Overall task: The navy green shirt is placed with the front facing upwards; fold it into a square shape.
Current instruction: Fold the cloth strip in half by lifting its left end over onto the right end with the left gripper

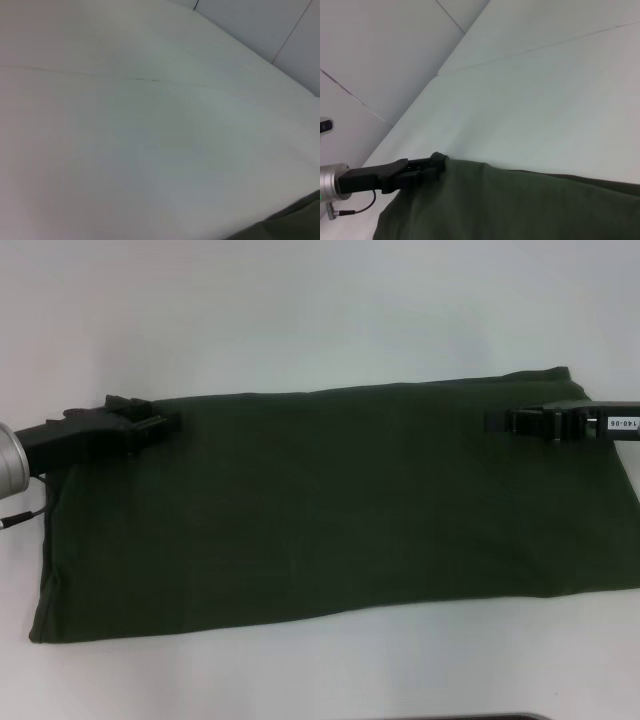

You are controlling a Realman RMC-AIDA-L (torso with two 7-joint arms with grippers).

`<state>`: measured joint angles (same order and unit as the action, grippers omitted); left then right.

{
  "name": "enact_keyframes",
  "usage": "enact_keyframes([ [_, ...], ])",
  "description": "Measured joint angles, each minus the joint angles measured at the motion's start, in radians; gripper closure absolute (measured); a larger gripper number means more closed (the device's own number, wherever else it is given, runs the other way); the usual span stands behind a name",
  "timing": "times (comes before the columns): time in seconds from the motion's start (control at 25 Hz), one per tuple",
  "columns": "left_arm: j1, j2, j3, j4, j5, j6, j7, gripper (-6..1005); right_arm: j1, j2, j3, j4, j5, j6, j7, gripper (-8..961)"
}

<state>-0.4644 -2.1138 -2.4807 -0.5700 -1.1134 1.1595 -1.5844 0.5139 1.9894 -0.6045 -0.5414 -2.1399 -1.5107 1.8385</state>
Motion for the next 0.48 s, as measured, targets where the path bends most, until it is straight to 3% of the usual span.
enact_keyframes([
  [0.48,0.033,0.011,-0.109,-0.130,-0.008,0.250,-0.050,467,0.000,-0.001,0.000,0.000,-0.001,0.009,-0.002,919],
])
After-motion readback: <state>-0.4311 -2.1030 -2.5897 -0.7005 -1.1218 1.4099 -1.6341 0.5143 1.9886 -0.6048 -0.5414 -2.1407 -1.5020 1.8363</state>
